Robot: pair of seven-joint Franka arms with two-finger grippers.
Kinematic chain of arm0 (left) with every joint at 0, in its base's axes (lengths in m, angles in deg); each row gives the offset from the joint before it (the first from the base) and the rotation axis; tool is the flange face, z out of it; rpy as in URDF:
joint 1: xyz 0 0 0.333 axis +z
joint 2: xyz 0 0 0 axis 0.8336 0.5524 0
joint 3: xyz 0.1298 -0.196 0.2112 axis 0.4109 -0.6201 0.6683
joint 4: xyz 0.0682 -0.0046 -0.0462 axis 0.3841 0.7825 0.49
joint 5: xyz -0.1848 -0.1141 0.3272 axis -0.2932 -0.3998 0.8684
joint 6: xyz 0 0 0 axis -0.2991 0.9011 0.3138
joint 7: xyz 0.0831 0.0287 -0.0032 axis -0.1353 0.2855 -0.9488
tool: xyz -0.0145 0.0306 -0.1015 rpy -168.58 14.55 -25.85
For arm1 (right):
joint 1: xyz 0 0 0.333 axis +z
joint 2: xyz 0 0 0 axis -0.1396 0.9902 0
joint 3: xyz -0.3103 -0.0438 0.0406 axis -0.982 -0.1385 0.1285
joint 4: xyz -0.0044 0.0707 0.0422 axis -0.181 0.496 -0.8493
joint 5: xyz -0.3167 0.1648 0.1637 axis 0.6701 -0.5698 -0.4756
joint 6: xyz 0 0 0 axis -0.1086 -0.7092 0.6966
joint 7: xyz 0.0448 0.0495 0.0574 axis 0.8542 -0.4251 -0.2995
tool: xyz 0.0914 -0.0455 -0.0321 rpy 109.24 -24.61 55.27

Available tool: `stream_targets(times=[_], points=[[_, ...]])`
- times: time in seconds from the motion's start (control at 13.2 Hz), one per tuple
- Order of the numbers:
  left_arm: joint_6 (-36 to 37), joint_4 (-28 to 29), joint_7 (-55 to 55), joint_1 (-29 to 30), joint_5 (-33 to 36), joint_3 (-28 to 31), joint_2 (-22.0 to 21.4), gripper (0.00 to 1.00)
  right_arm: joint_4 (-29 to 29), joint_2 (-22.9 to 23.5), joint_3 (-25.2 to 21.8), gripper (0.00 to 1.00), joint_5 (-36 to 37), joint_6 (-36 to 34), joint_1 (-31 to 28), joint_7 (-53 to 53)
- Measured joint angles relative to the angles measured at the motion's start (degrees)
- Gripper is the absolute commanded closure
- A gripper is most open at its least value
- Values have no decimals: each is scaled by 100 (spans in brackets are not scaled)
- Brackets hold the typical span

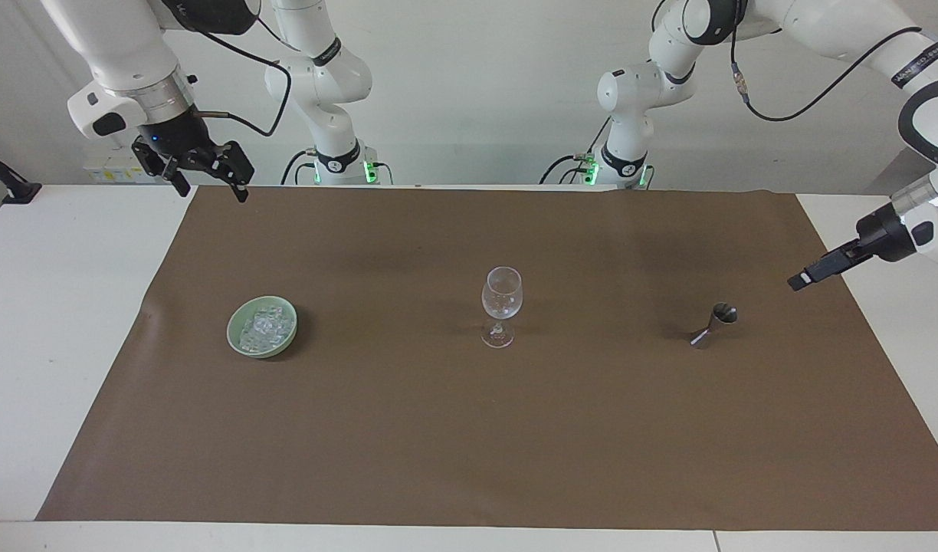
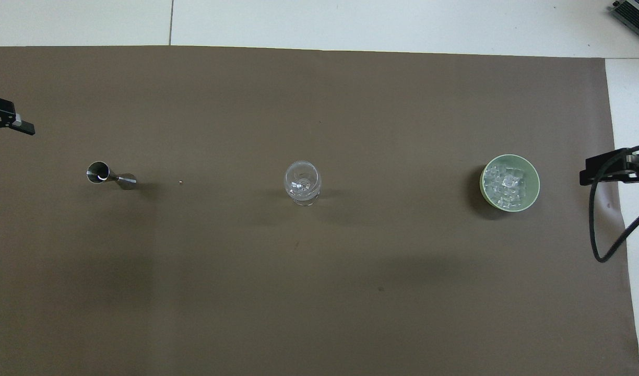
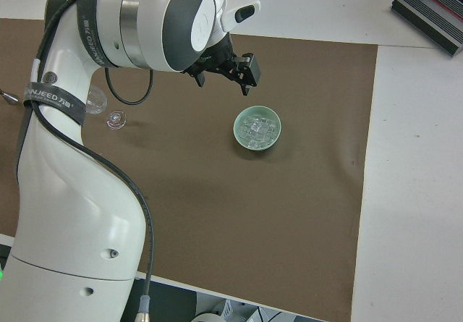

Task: Pour wine and add ice with both arms
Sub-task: 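Reach the left gripper to the silver jigger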

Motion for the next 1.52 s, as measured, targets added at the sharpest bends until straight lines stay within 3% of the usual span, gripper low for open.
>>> stream_targets(times=[0.45, 0.76, 1.14, 1.52], points=[[120, 0, -1180, 564, -862, -4, 538, 0, 0, 0, 0, 0, 0, 0, 0, 0], [83, 132, -2086, 986, -1808, -1, 878, 0, 0, 0, 0, 0, 0, 0, 0, 0], [-304, 1109, -2937, 1366, -3136, 3, 845, 0, 0, 0, 0, 0, 0, 0, 0, 0], [-1122, 2614, -3053, 1643, -4044, 4, 329, 0, 0, 0, 0, 0, 0, 0, 0, 0]])
